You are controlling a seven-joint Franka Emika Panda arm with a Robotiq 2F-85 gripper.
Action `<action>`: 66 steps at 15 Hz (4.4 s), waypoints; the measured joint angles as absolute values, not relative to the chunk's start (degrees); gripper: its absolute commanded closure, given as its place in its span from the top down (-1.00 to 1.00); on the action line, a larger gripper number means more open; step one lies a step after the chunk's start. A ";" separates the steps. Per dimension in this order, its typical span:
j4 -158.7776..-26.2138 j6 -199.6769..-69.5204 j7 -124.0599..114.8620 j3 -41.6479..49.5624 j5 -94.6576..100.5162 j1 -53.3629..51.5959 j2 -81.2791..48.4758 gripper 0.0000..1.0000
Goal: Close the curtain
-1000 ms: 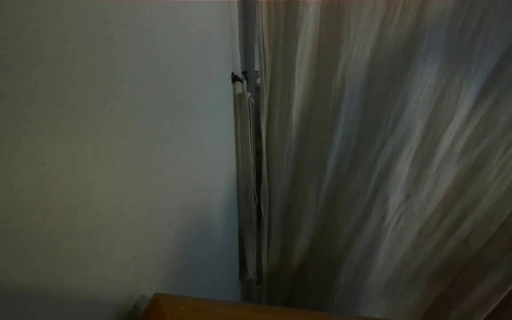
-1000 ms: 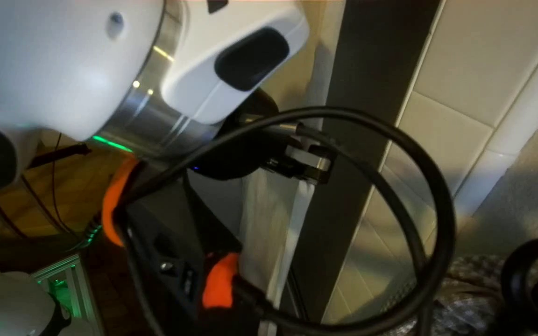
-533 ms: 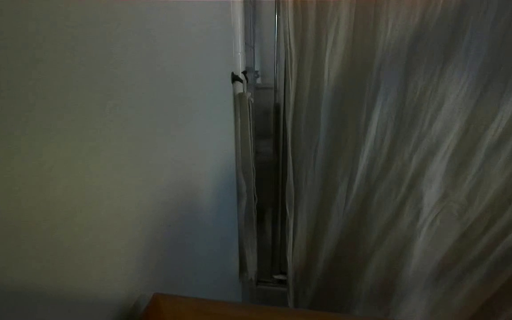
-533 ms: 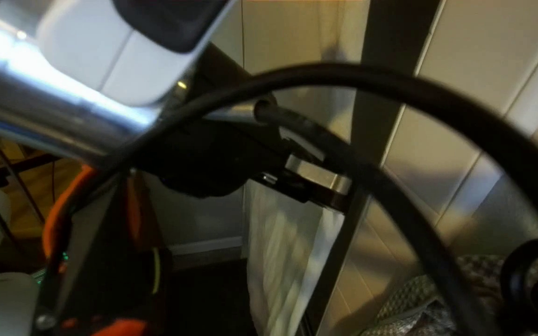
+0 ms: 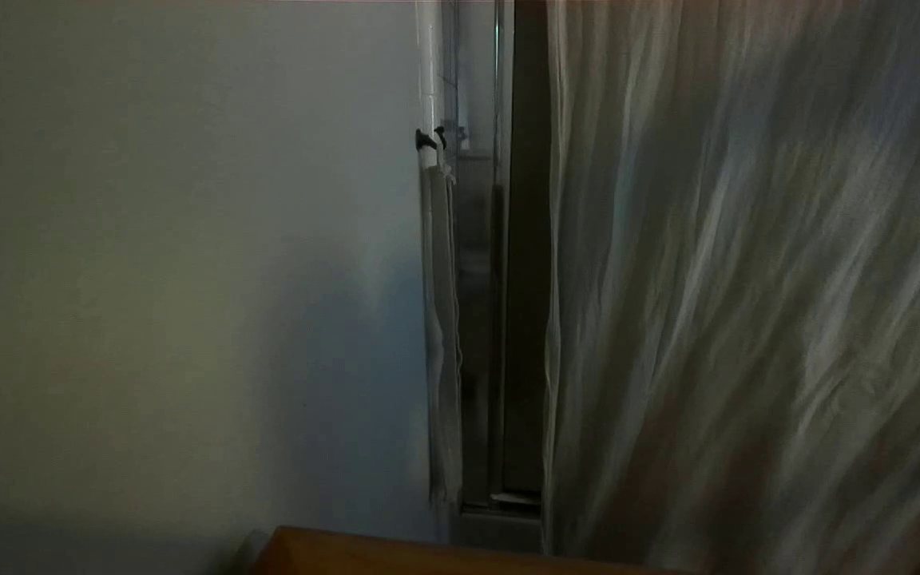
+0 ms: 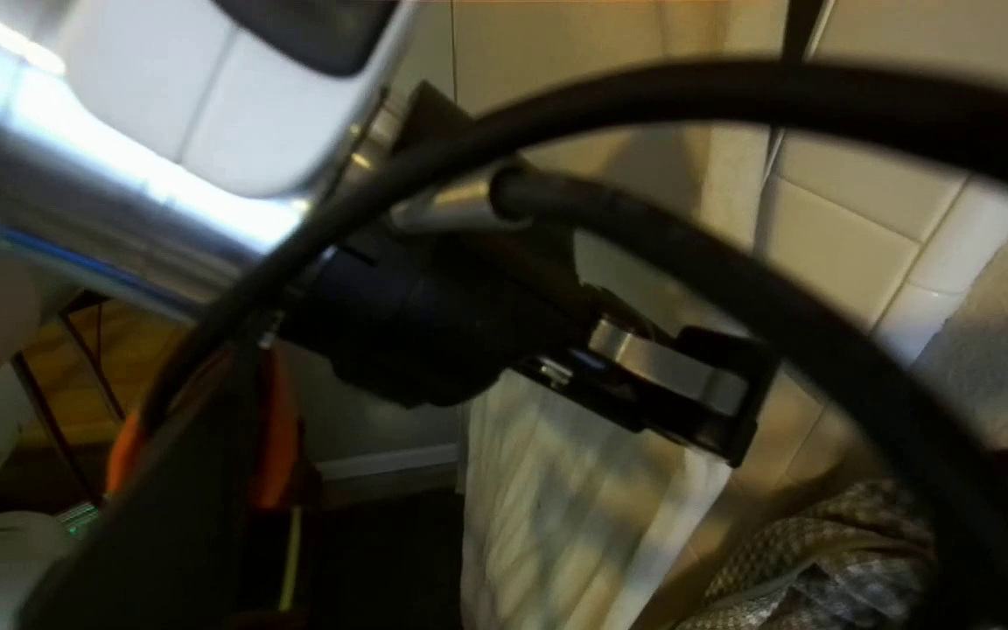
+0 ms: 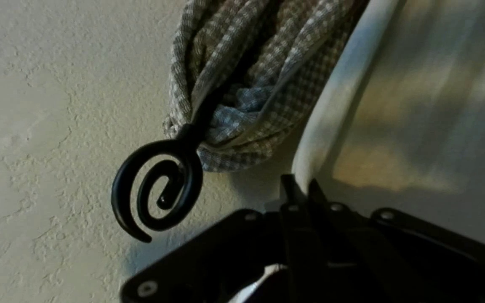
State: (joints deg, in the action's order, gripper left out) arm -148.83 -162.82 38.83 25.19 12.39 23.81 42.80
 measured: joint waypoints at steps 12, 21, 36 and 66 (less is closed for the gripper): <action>-148.82 -165.79 34.05 21.44 18.44 28.36 37.48 -0.98; -148.80 -165.81 33.35 20.36 23.75 30.10 34.37 -0.98; -150.44 -160.62 31.65 18.74 30.68 31.39 31.18 0.32; -142.85 -117.71 34.53 22.63 -20.18 6.58 53.18 1.00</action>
